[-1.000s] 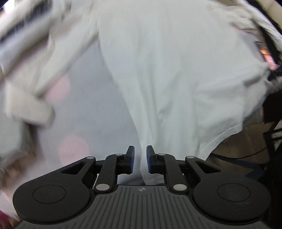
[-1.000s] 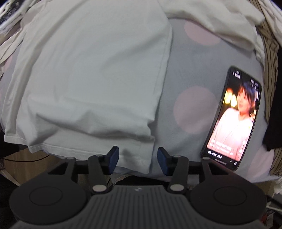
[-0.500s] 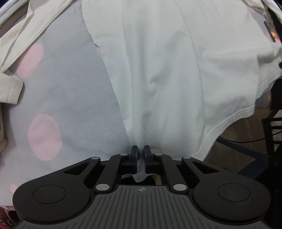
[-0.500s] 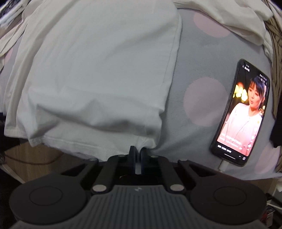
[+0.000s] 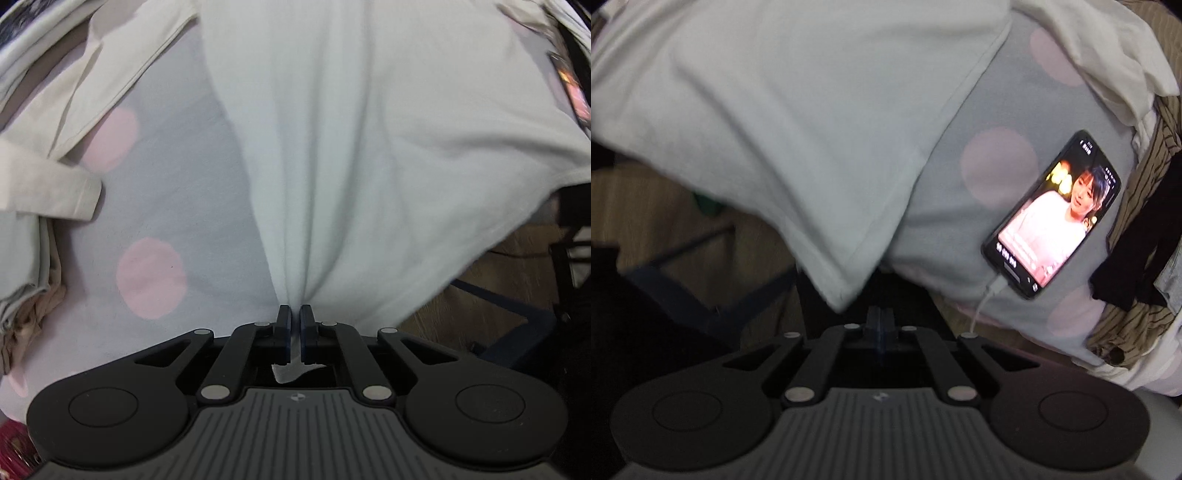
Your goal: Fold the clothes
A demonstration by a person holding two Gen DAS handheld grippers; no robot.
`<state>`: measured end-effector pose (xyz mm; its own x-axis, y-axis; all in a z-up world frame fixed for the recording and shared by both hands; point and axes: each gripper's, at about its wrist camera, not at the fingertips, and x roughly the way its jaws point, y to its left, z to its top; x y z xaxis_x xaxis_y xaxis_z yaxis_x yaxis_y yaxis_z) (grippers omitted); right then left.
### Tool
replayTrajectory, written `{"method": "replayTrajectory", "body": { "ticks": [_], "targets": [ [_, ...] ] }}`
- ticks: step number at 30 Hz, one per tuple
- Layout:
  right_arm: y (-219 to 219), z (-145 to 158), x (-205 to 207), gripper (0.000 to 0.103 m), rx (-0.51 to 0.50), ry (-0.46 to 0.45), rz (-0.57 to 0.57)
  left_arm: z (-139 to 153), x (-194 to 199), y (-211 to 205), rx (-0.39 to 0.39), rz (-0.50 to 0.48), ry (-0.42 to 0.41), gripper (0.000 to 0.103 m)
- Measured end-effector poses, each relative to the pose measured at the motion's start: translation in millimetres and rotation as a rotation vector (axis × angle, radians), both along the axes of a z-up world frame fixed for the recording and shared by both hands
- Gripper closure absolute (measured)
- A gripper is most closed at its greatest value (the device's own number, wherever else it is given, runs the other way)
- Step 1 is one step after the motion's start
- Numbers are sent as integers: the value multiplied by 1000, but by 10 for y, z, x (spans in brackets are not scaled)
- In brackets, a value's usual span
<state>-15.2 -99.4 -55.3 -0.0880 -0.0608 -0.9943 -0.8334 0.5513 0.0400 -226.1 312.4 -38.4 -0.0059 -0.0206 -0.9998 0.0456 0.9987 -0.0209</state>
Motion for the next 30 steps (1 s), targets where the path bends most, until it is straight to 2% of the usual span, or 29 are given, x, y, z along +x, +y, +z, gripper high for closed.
{"method": "replayTrajectory", "body": {
  "ticks": [1,3,4,8,10,11,12,14,19,25,27,30],
  "targets": [
    [-22,-57,43,90,33,-5,-36,-27,0,28,-8,8,3,101],
    [-50,-185,137,37,80,0,-111,-18,-18,94,-19,16,9,101],
    [-58,-246,173,33,96,9,-140,-34,-18,86,-23,12,10,101],
    [-51,-507,258,32,101,81,-235,-62,1,61,-18,4,14,101],
    [-48,-650,269,33,110,125,-283,-81,18,69,-16,13,15,101],
    [-45,-705,263,42,116,141,-298,-84,12,69,-16,17,13,101],
    [-36,-748,239,67,120,147,-300,-88,6,69,-16,22,11,101],
    [-16,-759,183,92,121,129,-279,-65,0,71,-23,31,5,101],
    [29,-360,113,97,146,99,-158,163,0,61,-51,36,-20,101],
    [36,268,115,99,54,21,6,540,14,78,-108,32,-43,101],
    [-6,246,157,99,25,21,-1,545,14,33,-122,27,-33,101],
    [-53,97,188,99,6,49,-22,330,35,-97,-98,-1,16,101]
  ]
}}
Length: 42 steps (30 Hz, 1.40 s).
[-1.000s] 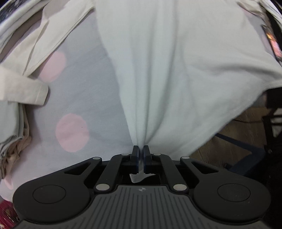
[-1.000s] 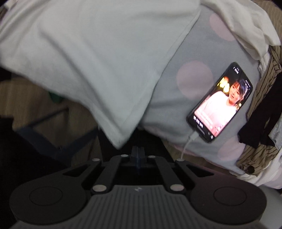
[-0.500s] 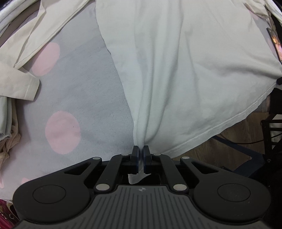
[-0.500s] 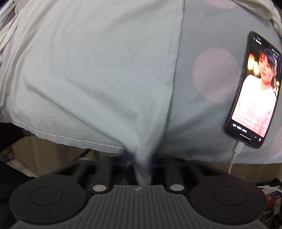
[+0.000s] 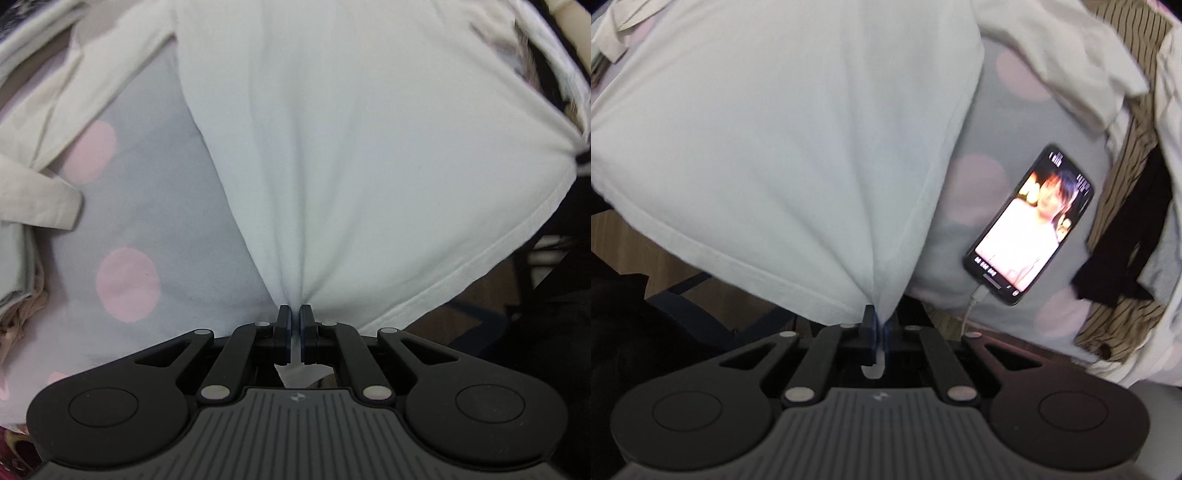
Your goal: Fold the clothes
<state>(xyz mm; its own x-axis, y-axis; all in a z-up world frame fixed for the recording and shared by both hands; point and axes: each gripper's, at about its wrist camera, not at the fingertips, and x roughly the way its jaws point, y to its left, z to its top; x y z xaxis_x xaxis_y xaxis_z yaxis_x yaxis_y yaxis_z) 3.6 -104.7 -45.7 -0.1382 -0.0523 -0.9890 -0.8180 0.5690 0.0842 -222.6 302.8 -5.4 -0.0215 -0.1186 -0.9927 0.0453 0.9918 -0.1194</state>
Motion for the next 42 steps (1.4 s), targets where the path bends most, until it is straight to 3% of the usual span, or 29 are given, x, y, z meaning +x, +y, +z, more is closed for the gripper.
{"method": "replayTrajectory", "body": {
  "ticks": [4,7,9,10,11,12,17,24,32,42],
  "targets": [
    [-7,-319,-68,99,4,66,-14,-284,26,-41,13,-10,56,101],
    [-4,-366,-74,99,9,81,-22,-397,57,-81,28,-23,88,100],
    [-7,-357,-66,91,15,87,-27,-393,65,-121,26,-48,104,97],
    [-12,-314,-53,82,24,82,-28,-372,70,-131,26,-55,102,94],
    [-18,-265,-34,64,36,72,-30,-344,75,-137,23,-60,97,87],
    [-25,-206,-7,55,48,60,-32,-300,85,-134,10,-58,87,81],
    [-84,121,274,55,100,-33,-75,-69,233,16,-23,-22,-16,76],
    [-20,344,872,55,240,-196,-248,118,705,117,-37,70,-187,74],
    [452,317,1468,56,389,-298,-413,14,1303,179,-41,195,-300,74],
    [1095,-143,2285,48,486,-329,-593,-178,1705,357,-15,298,-343,74]
  ]
}}
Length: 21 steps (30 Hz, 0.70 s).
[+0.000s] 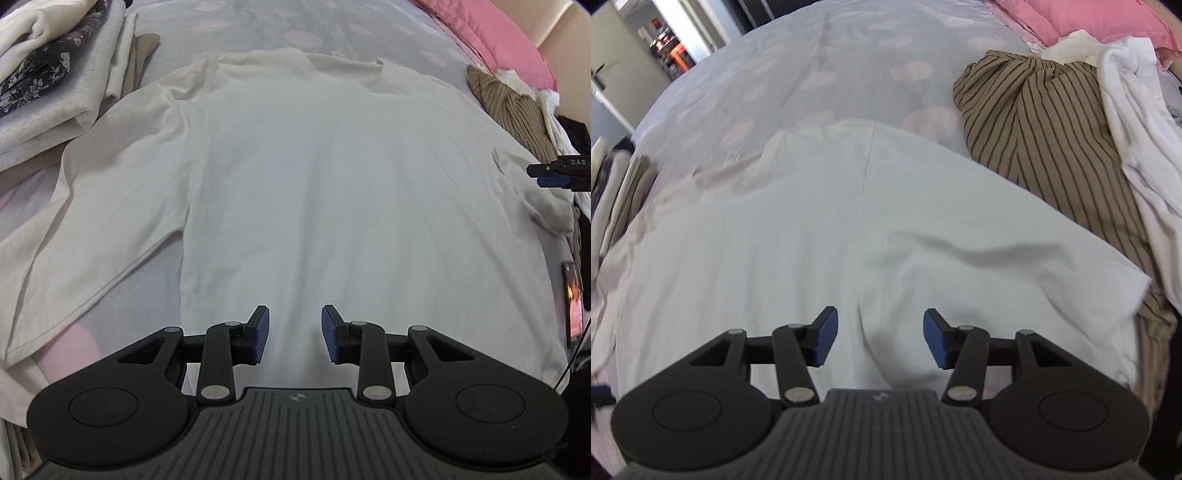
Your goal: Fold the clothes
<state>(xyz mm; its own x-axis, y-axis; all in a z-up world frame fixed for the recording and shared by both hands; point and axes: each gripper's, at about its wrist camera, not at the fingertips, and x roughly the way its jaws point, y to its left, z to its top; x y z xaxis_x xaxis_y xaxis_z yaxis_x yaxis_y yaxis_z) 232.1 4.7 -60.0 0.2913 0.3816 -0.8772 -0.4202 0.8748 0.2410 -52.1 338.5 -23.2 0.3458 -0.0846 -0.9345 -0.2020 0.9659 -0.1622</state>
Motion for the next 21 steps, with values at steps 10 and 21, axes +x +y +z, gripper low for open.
{"method": "replayTrajectory", "body": {
  "ticks": [10,21],
  "targets": [
    [437,-462,535,50,-39,49,-78,-133,204,99,-38,48,15,74],
    [-36,-187,466,94,34,33,-165,-50,152,61,-14,59,-19,74]
  ]
}}
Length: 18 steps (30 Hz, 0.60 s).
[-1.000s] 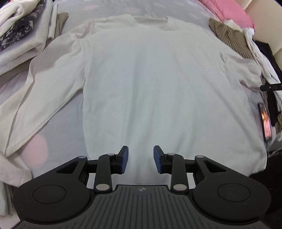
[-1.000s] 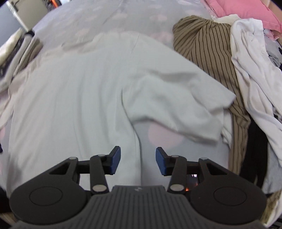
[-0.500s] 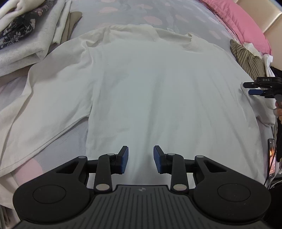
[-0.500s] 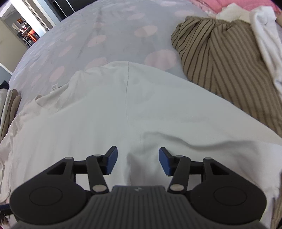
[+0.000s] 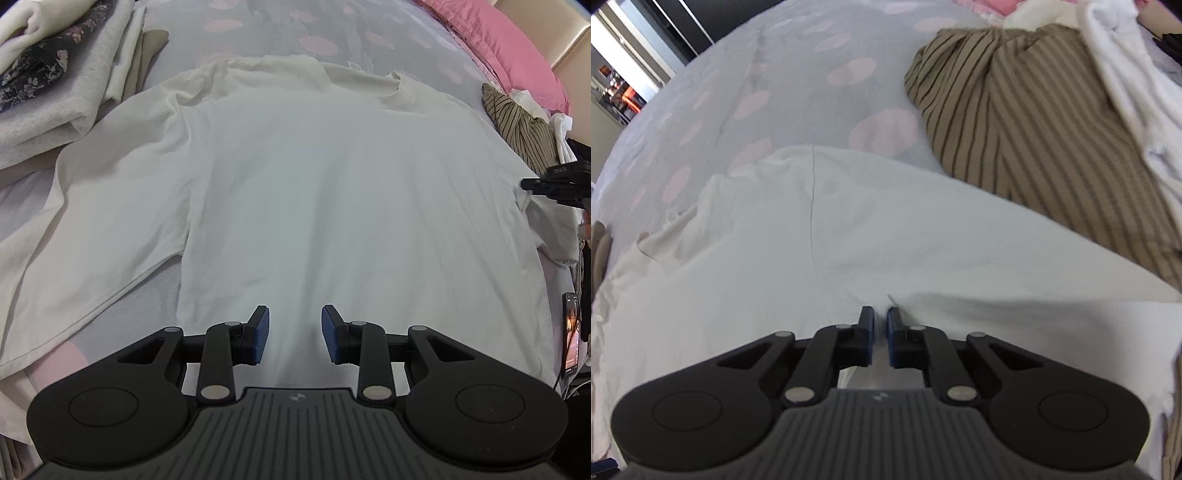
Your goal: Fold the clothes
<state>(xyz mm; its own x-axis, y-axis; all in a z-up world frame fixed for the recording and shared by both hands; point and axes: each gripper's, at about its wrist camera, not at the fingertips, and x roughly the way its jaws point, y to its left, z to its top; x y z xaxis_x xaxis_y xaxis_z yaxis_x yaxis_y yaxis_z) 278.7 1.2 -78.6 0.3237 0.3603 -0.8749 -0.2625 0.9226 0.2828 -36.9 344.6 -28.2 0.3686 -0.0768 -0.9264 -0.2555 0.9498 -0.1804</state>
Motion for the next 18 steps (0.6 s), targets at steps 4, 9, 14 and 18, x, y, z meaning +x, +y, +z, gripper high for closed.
{"method": "replayTrajectory", "body": {
  "ticks": [4,9,14,18],
  "targets": [
    [-333,450,-207,94,40,-62,-14,58,-47,-21,18,14,-23,74],
    [-1012,1040,-489,95,81,-160,-60,79,-90,-71,47,10,-34,74],
    [-1792,1587,-605,95,49,-248,-149,78,-122,-88,55,28,-37,74],
    [-2347,1901,-615,95,-11,-302,-230,73,-156,-65,65,53,-36,74]
  ]
}}
